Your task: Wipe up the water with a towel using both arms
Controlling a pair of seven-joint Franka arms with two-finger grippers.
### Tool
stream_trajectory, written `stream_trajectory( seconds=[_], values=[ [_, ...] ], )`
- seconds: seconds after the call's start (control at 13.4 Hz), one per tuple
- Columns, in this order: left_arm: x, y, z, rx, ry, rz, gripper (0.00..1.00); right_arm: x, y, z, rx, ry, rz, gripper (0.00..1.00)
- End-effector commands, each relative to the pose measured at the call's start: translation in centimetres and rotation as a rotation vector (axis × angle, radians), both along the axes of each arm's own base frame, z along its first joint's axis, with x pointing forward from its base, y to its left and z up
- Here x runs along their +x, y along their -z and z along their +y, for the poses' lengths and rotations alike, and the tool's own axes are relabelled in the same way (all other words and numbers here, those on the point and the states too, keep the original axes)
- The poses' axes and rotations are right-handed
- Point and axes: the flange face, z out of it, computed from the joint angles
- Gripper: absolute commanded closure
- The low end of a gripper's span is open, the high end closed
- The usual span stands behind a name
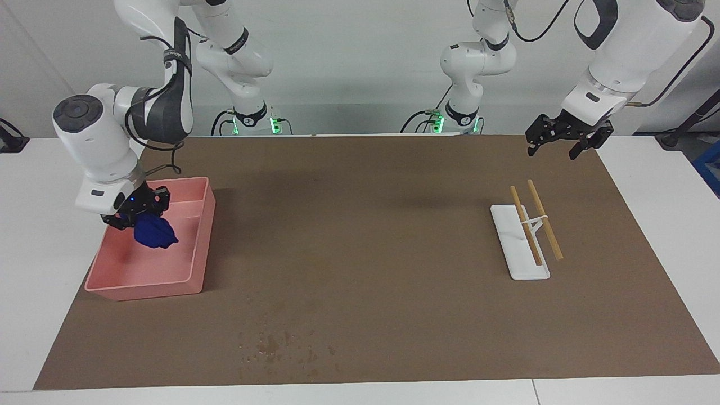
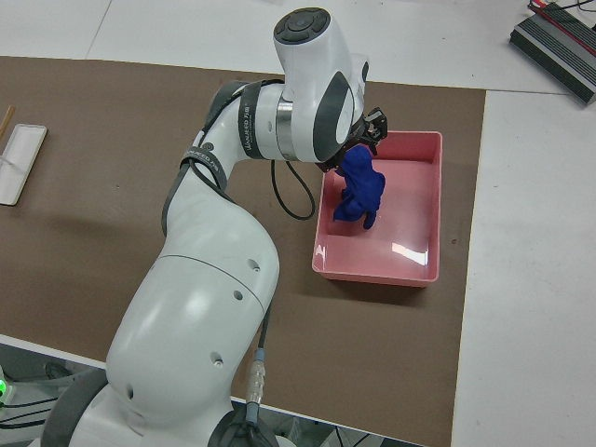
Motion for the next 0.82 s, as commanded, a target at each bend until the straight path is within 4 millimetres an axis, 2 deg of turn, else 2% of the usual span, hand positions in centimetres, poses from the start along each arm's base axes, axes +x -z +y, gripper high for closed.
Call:
stream_trajectory(
  seconds=[0.0, 0.15, 0.37, 0.45, 0.6, 0.75],
  values=[
    [-0.6, -0.2, 0.3, 0.000, 0.004, -0.006, 0.00, -0.4, -6.4, 0.7, 0.065, 0.035, -0.021, 0.00],
    [-0.6, -0.2, 0.3, 0.000, 0.006, -0.006, 0.00, -2.2, -11.6, 2.2, 0.079, 0.073, -0.034, 0.00],
    [-0.6, -0.2, 0.3, 0.000, 0.004, -0.006, 0.00, -6.1, -16.3, 3.0, 0.075, 0.135, -0.019, 0.00],
    [-0.6, -0.2, 0.3, 0.000, 0.004, -0.006, 0.00, -7.3, -17.3, 4.2, 0.074, 0.158, -0.007, 0.00],
    [-0.6, -0.2, 0.3, 0.000, 0.004, -0.006, 0.00, -8.4, -18.8, 6.5, 0.069, 0.236, -0.006, 0.00],
    [-0.6, -0.2, 0.3, 0.000, 0.004, -0.006, 0.00, -8.4, -18.0, 8.1, 0.067, 0.307, -0.008, 0.00]
  ],
)
